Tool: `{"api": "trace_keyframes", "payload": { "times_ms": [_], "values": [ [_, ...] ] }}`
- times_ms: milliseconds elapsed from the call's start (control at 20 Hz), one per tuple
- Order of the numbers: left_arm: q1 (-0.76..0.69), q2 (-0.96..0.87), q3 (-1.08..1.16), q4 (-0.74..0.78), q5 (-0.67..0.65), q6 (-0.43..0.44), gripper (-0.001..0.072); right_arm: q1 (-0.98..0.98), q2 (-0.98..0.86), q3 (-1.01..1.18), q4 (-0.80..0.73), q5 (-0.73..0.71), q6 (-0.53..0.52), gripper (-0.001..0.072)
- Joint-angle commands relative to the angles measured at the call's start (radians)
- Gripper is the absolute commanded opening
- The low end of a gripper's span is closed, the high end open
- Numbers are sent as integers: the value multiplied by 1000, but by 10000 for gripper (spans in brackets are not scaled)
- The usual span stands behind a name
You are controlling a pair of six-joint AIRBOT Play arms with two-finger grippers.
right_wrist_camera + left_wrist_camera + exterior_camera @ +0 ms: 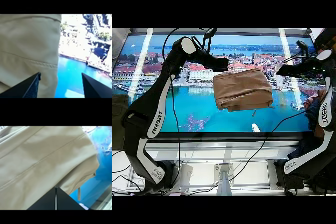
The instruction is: Fold the clothes and pants, and hang the long-sleeved shirts on hangers.
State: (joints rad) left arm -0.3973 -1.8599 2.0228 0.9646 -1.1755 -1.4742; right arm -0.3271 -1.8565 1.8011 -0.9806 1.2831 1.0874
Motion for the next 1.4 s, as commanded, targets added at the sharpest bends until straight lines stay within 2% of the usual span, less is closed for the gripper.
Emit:
{"api": "trace_keyframes", "payload": {
  "times_ms": [0, 150, 400, 600, 850, 1000, 1350],
  "values": [
    [0, 0, 0, 0, 1, 1, 17, -47, -33, -1, 130, 45, 86, 565],
    [0, -1, 0, 0, 4, 1, 16, -22, -87, -10, 156, 64, 164, 696],
    [0, -2, 0, 0, 4, 1, 17, 84, -176, -10, 126, 72, 189, 696],
    [0, -2, 0, 0, 3, 0, 17, 116, -249, -10, 109, 109, 248, 694],
    [0, -2, 0, 0, 4, 1, 17, 116, -263, -10, 89, 84, 262, 693],
    [0, -2, 0, 0, 3, 0, 17, 141, -271, -10, 87, 143, 285, 692],
    [0, -2, 0, -8, 2, 0, 17, 290, -314, -10, 195, 124, 289, 676]
  ]
}}
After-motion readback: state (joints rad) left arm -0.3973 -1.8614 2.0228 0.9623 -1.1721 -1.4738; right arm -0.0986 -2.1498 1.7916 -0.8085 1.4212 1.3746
